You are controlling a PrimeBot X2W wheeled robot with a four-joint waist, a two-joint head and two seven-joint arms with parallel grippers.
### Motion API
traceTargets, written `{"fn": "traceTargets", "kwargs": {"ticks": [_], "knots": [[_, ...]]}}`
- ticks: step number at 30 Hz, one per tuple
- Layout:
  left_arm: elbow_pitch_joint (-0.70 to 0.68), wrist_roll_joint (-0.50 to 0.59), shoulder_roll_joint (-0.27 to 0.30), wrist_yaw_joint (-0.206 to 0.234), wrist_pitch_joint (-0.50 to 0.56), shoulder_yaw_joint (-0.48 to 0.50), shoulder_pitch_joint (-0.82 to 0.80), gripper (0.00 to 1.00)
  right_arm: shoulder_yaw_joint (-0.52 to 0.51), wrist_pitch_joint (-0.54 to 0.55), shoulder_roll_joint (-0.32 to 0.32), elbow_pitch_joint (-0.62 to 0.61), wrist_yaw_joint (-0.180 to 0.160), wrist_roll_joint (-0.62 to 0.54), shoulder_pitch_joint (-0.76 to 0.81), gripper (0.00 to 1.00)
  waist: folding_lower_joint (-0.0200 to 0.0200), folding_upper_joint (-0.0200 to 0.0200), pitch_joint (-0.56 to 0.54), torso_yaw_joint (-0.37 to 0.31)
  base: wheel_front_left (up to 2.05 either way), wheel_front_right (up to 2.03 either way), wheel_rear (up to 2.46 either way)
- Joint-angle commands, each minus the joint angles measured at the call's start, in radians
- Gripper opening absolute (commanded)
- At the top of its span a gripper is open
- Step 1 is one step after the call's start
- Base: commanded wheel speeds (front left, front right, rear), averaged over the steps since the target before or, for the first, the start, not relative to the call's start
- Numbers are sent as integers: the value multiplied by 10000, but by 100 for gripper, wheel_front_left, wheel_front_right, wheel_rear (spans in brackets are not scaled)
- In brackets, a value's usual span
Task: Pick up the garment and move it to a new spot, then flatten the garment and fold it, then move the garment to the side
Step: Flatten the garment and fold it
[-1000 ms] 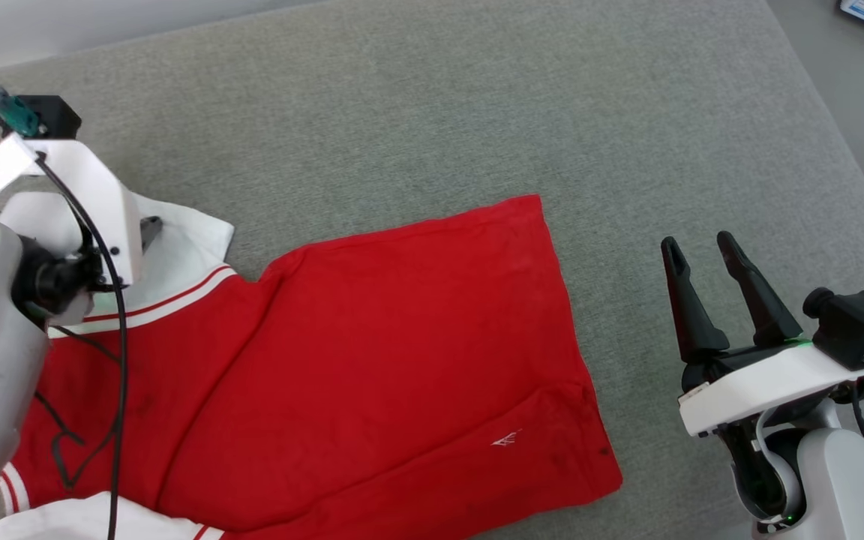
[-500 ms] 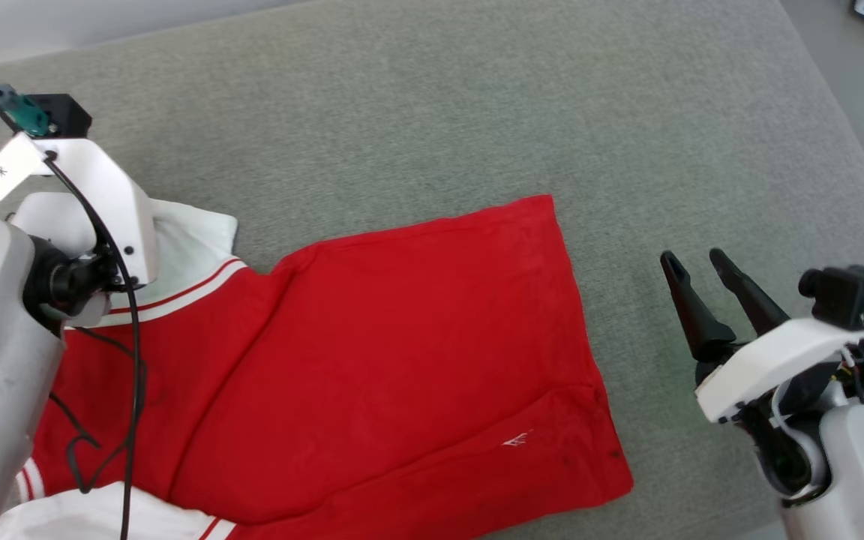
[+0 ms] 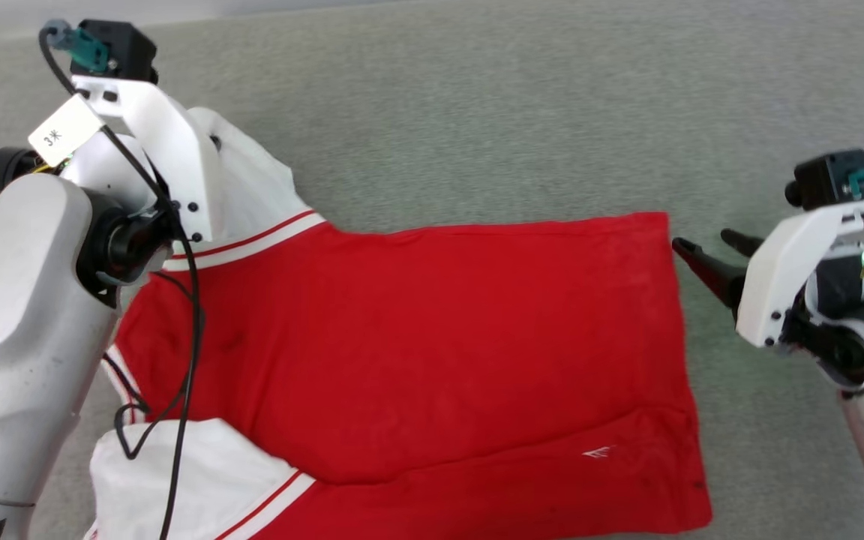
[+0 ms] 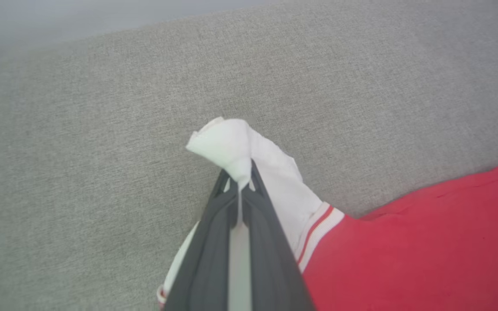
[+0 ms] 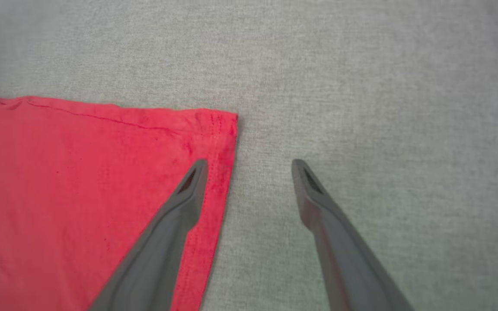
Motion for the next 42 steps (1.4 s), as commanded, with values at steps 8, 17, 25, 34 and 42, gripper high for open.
{"fn": "traceTargets", "kwargs": {"ticks": [8, 17, 25, 34, 42], "knots": [[-439, 192, -279, -85, -403, -165, -301, 0, 961, 859, -289, 1277, -8, 276, -1383, 100, 0, -1, 629, 873, 0, 0, 0], [-300, 90, -388, -219, -794, -136, -171, 0, 2229, 2170, -158, 2466, 8, 1048, -1205, 0, 0, -1, 760, 1027, 0, 0, 0], [-55, -130, -294, -297, -1386, 131, 228, 0, 1528, 801, -891, 1853, -13, 1240, -1988, 0, 0, -1, 257, 1001, 0, 0, 0], [-446, -692, -44, -408, -2370, 643, 1668, 0, 882, -100, -916, 972, -11, 981, -646, 0, 0, -1, -865, 1085, 0, 0, 0], [-1360, -1039, 332, 45, -3450, 1068, 4306, 0, 439, -254, -477, 390, -12, 827, 1487, 0, 0, -1, -1827, 1159, 0, 0, 0]]}}
